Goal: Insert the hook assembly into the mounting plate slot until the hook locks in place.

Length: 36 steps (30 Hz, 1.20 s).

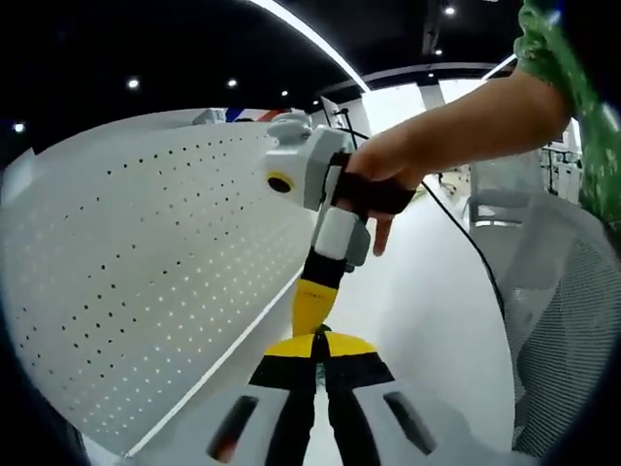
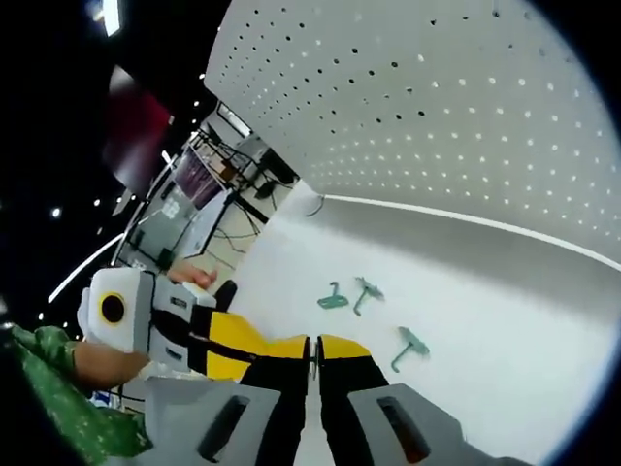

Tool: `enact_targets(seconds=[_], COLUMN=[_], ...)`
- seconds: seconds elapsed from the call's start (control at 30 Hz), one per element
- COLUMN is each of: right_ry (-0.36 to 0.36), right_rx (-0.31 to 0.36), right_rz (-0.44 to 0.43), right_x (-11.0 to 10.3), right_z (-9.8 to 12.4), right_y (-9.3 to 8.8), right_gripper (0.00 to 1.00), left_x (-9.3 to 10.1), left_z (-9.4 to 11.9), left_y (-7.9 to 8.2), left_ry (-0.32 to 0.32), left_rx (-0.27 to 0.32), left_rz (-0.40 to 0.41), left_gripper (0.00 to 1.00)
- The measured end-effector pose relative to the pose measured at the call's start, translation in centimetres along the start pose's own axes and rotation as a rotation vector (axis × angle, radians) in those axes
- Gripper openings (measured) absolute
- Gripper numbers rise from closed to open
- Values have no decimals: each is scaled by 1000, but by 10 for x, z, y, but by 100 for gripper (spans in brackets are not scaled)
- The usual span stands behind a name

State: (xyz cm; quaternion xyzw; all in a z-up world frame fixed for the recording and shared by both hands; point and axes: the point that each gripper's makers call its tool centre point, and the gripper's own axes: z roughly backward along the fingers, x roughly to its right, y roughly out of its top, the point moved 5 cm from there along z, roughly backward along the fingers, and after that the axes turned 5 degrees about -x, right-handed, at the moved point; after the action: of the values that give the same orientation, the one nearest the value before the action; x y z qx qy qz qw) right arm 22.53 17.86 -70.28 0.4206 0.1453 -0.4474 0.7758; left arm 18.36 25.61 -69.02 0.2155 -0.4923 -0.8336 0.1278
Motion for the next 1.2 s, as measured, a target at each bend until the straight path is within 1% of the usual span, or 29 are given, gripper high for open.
enact_targets(seconds=[0.1,0.23,0.27,0.37,0.4,0.47,0.53,0.57,0.6,0.73,0.83,0.87,0.97,1.0,1.07,1.1,1.2], right_ry=[3,-6,-9,-46,-44,-33,-36,-39,-39,-46,-65,-64,-72,-78,-100,-94,-92], right_rx=[45,73,85,105,112,126,126,123,125,134,137,138,150,151,155,156,158], right_rz=[-8,5,4,21,22,14,19,30,36,59,95,99,127,135,165,160,163], right_x=[-2,-6,-6,-4,-4,-6,-7,-9,-10,-14,-16,-17,-21,-22,-21,-22,-22], right_z=[1,3,3,4,4,5,5,4,3,1,-1,-1,-1,-1,-1,-1,-1], right_y=[5,8,9,10,10,11,11,11,11,14,17,18,21,22,23,24,25], right_gripper=[4,4,4,4,4,4,4,4,4,4,3,3,2,2,0,0,1], left_x=[-2,-5,-7,-10,-12,-16,-17,-19,-20,-24,-26,-27,-27,-27,-29,-29,-29], left_z=[1,3,4,5,7,9,10,12,13,16,18,19,21,21,22,23,24], left_y=[-2,-6,-6,-7,-8,-8,-8,-8,-7,-6,-5,-4,-1,0,1,2,4], left_ry=[22,56,69,101,120,153,166,189,197,236,263,267,276,285,299,307,310], left_rx=[-2,-1,11,7,6,9,17,27,40,59,70,82,92,87,97,100,114], left_rz=[33,86,124,146,171,187,205,247,265,315,353,370,386,384,399,417,434], left_gripper=[2,2,2,2,2,2,2,2,2,2,2,2,2,2,2,2,2])
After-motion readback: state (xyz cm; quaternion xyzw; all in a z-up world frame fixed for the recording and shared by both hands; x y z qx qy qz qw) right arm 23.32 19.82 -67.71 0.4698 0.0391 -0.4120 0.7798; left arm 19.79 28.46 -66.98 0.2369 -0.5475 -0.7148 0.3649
